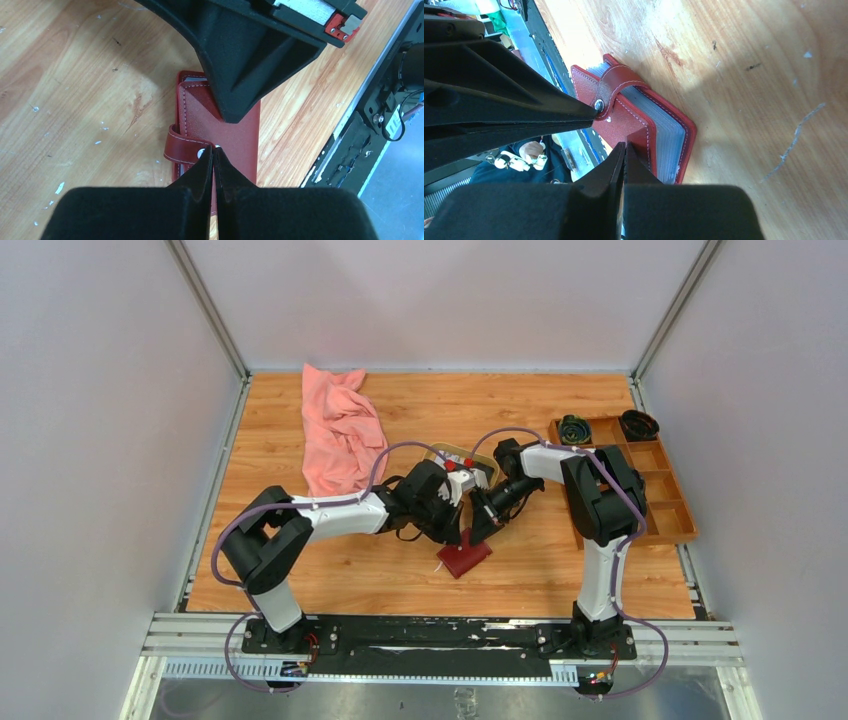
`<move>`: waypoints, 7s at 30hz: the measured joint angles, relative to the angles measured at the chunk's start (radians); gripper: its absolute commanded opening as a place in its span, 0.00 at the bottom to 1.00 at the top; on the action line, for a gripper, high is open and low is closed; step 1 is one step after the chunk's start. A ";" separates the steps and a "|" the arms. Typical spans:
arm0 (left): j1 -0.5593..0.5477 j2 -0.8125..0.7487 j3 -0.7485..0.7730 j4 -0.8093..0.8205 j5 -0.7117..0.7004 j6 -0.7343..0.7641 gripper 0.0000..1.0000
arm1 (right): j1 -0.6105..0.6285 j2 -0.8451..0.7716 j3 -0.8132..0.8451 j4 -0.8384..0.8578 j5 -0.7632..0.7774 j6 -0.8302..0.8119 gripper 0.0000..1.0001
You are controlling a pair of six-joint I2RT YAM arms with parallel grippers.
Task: Put the credit cards into the card holder
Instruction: Close the card holder at the center of the board.
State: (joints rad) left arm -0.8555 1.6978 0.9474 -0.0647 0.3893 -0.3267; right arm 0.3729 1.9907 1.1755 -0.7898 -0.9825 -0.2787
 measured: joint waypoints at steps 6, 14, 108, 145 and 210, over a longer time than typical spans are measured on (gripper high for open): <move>0.000 0.013 0.000 0.011 0.011 -0.003 0.00 | 0.000 0.000 0.000 0.000 0.000 0.000 0.00; 0.000 0.013 0.000 0.013 0.016 -0.007 0.00 | 0.000 0.000 0.000 0.000 0.000 0.000 0.00; -0.003 -0.069 -0.571 0.860 -0.164 -0.584 0.17 | 0.166 -0.008 0.222 -0.249 0.088 -1.341 0.18; 0.014 -0.047 -0.559 0.873 -0.134 -0.583 0.16 | 0.166 -0.032 0.258 -0.288 0.136 -1.341 0.16; 0.022 -0.056 -0.546 0.844 -0.133 -0.568 0.38 | 0.243 -0.187 0.119 -0.247 0.289 -1.275 0.00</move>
State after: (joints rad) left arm -0.8333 1.6421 0.4015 0.7792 0.2565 -0.8951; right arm 0.6159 1.8038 1.2945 -1.0370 -0.6933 -1.5539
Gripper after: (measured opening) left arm 0.309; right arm 0.007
